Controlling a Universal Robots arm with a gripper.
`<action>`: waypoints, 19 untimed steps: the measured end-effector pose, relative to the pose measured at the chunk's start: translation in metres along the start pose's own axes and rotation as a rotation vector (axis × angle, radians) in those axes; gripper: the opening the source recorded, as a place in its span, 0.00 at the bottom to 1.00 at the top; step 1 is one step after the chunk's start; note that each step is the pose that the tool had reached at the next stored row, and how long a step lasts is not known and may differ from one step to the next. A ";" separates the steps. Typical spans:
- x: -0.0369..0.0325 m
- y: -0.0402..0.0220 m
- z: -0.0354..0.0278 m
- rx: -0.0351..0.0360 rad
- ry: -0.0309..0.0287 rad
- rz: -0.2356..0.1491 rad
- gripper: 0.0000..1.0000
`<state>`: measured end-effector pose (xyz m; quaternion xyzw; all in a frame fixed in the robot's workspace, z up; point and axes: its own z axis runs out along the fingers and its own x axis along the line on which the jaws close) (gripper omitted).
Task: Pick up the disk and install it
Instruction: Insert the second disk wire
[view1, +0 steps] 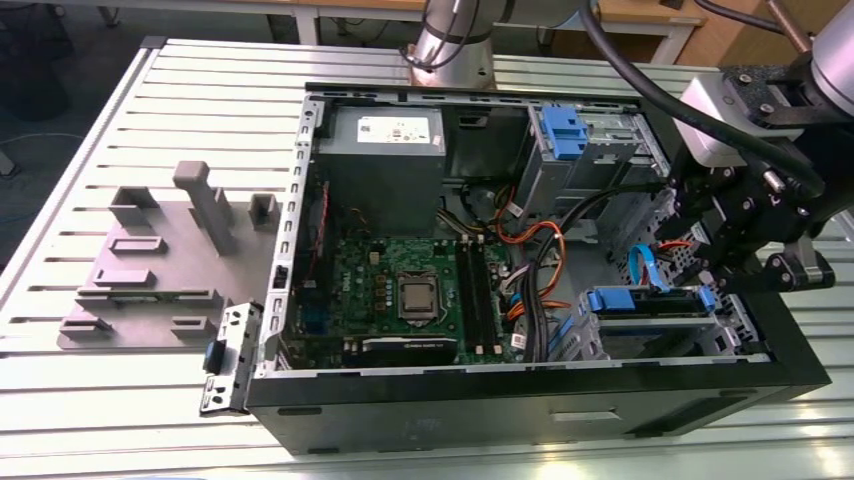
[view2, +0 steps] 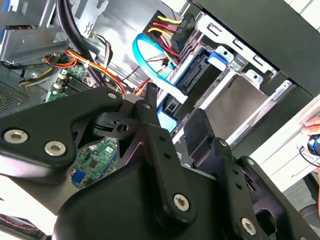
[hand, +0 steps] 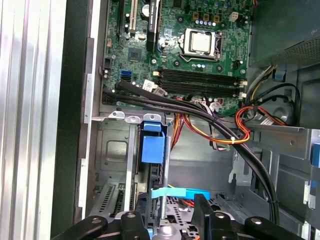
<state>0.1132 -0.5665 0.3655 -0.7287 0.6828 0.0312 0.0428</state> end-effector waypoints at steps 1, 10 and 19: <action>-0.0007 -0.0003 0.0001 -0.0003 -0.0001 -0.003 0.49; -0.0024 -0.0134 0.0019 -0.0015 -0.0005 -0.013 0.49; -0.0020 -0.0285 0.0053 -0.0016 -0.0004 -0.013 0.49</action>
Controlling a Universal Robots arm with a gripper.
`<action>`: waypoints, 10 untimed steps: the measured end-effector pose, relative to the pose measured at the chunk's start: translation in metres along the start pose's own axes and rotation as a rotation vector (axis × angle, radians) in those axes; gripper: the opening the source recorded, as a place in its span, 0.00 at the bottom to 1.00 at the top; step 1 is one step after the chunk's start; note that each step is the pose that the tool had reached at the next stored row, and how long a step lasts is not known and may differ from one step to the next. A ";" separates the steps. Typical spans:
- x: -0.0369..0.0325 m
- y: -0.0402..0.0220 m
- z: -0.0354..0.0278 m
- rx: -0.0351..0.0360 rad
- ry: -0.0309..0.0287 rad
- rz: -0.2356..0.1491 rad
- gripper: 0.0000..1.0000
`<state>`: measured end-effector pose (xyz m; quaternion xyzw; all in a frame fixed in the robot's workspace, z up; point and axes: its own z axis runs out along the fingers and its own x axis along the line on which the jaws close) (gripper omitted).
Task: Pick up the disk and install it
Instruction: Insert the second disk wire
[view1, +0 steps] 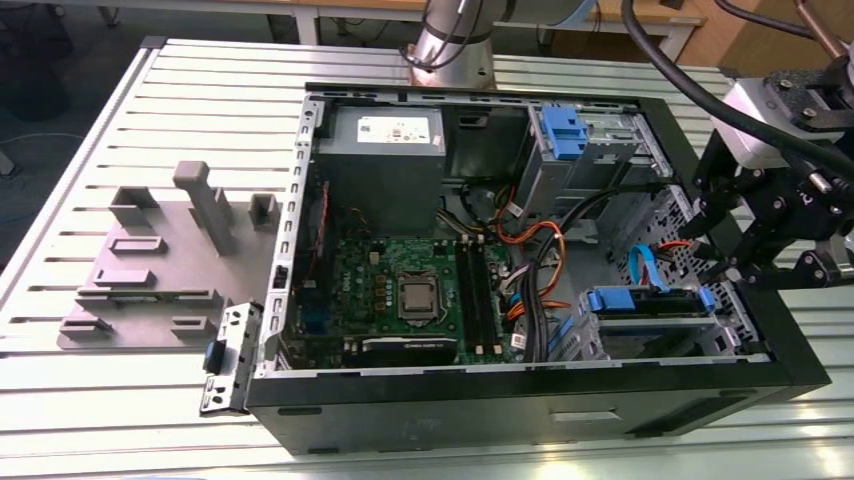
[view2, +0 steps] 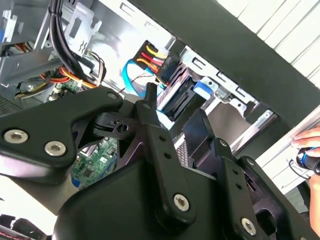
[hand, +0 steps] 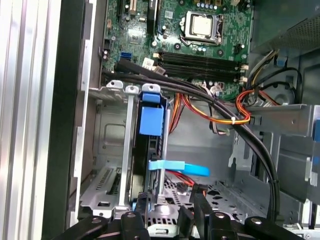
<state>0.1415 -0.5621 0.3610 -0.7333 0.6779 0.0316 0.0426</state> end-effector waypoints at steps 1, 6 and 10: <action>0.0001 -0.0014 0.0005 0.0000 0.0001 0.000 0.49; 0.0000 -0.0073 0.0039 0.0001 -0.0001 0.000 0.49; -0.0006 -0.0112 0.0078 0.0000 -0.0001 0.000 0.49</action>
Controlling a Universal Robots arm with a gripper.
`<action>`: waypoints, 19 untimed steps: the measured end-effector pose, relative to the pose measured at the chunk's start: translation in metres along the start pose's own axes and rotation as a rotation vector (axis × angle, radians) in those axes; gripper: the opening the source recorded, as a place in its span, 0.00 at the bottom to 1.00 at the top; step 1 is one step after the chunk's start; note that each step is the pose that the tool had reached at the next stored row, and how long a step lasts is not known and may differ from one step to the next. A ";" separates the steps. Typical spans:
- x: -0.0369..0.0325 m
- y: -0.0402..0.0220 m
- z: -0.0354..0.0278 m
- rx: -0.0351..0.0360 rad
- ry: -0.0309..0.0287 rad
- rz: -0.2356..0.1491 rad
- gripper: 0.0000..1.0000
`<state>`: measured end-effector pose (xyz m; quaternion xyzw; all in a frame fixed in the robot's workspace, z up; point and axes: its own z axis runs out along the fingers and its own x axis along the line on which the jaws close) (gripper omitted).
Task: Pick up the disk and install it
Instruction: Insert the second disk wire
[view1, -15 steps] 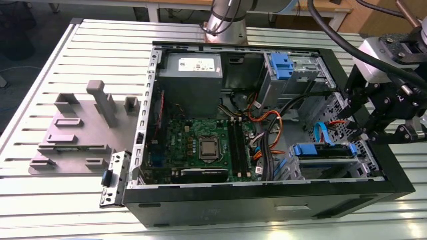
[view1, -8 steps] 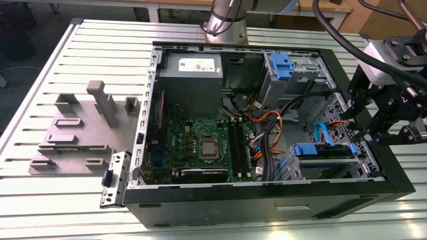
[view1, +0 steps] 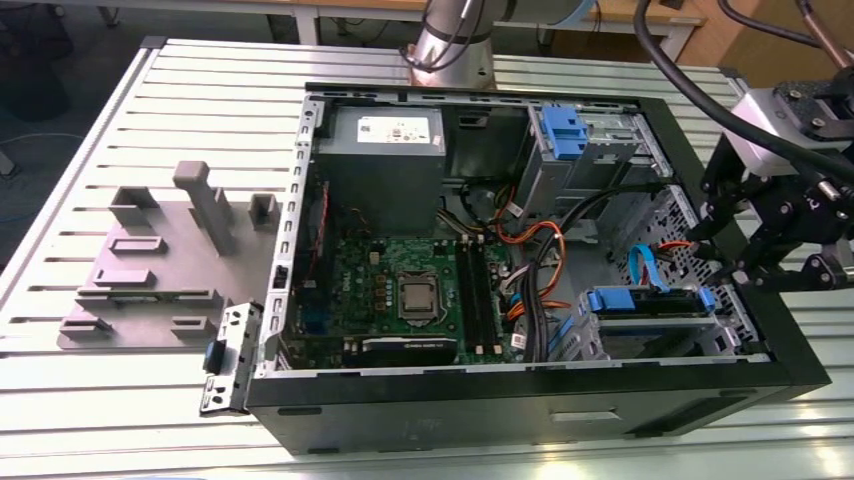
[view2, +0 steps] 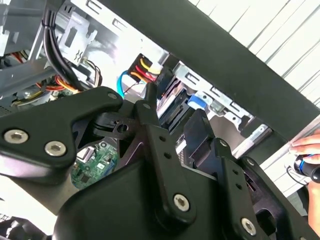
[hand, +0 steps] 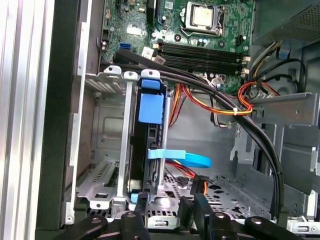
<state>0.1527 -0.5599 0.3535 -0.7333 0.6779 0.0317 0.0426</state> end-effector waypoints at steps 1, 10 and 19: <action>-0.0001 -0.0009 0.0010 0.0000 0.0000 0.000 0.49; -0.0004 -0.0045 0.0065 0.0000 0.0003 0.000 0.49; -0.0004 -0.0045 0.0067 0.0000 0.0001 0.000 0.41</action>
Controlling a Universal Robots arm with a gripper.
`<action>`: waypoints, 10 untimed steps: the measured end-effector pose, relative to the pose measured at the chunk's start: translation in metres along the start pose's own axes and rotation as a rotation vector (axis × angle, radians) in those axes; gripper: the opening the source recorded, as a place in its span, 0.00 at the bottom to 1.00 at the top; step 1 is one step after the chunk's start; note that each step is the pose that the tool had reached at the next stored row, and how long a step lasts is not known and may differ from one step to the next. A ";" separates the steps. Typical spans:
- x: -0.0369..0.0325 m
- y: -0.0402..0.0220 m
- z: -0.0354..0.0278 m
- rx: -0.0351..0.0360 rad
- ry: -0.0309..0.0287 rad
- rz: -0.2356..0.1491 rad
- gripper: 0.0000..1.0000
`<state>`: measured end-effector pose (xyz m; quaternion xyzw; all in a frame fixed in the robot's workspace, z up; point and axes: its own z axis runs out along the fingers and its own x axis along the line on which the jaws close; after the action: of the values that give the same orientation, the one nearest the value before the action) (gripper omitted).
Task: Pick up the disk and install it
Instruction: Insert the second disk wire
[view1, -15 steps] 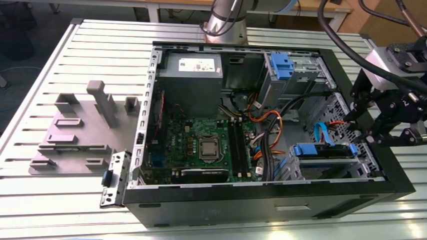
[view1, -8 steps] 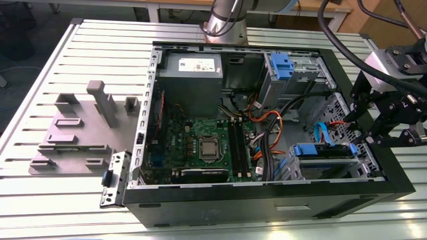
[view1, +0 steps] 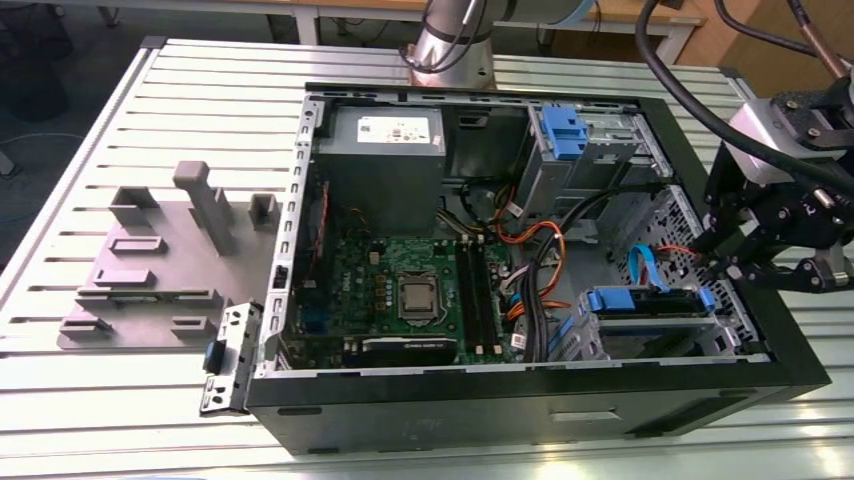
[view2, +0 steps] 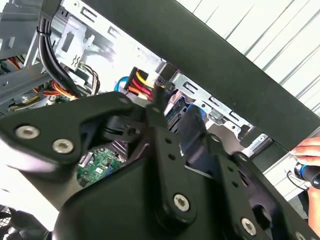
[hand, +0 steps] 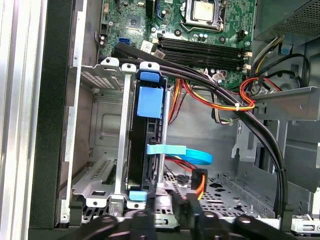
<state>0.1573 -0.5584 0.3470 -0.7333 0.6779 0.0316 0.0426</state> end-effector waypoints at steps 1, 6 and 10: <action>0.0000 0.0000 0.0000 0.0000 0.0001 0.000 0.35; 0.0000 0.0000 0.0001 0.0000 0.0001 0.000 0.18; 0.0000 0.0000 0.0001 0.0000 0.0000 0.000 0.11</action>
<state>0.1573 -0.5584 0.3469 -0.7333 0.6779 0.0316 0.0426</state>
